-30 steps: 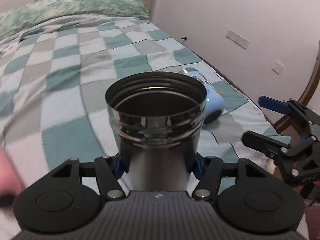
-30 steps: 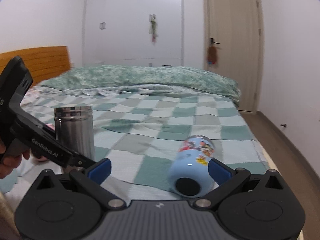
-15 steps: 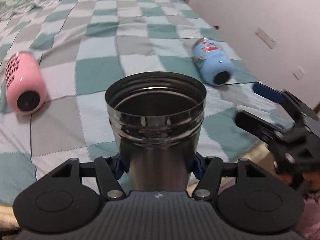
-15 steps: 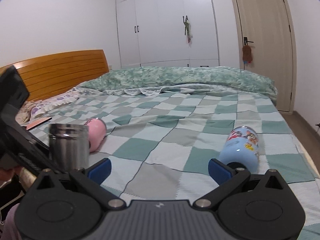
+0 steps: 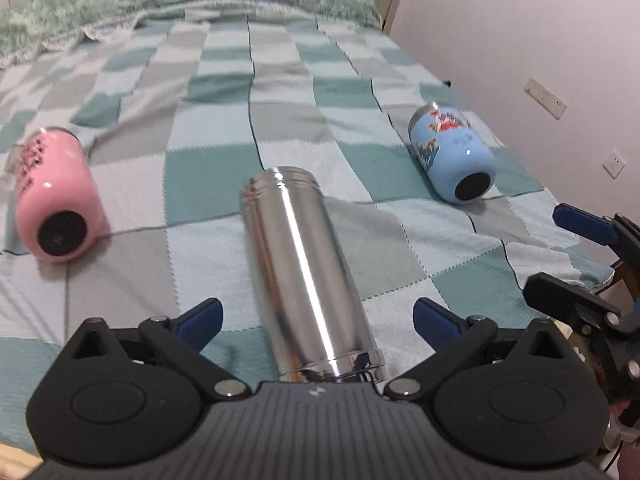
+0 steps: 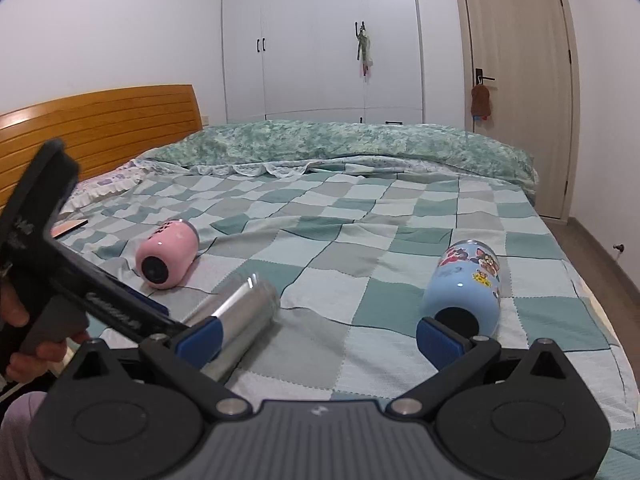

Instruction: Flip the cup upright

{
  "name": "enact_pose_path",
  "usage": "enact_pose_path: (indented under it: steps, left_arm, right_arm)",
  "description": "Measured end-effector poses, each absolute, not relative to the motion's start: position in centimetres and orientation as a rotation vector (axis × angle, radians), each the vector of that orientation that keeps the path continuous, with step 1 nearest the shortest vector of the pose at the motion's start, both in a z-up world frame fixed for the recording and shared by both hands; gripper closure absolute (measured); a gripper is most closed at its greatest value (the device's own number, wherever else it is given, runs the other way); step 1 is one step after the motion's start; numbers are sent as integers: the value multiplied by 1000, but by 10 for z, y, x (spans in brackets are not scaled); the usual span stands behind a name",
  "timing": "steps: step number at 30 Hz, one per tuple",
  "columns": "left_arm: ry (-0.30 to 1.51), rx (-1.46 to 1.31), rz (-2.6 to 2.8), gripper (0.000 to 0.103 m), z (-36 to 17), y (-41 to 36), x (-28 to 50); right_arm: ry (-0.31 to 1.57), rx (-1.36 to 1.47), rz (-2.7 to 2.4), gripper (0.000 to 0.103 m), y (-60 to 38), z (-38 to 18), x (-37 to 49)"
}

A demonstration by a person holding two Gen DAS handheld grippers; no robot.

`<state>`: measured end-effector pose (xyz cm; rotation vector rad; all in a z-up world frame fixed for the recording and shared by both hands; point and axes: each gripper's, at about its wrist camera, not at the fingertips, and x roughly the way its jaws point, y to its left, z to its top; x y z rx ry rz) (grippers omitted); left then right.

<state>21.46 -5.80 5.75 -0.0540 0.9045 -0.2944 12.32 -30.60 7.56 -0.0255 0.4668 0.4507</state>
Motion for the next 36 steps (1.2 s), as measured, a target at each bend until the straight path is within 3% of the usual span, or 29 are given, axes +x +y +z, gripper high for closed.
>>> enact_pose_path:
  steps: [15,36]
  left_arm:
    - [596,-18,-182,0,108,17,157]
    - [517,57,-13,0,64,91,133]
  right_arm:
    - [495,-70,492,0,-246,82,125]
    - [822,-91,400,0,-149,68,201]
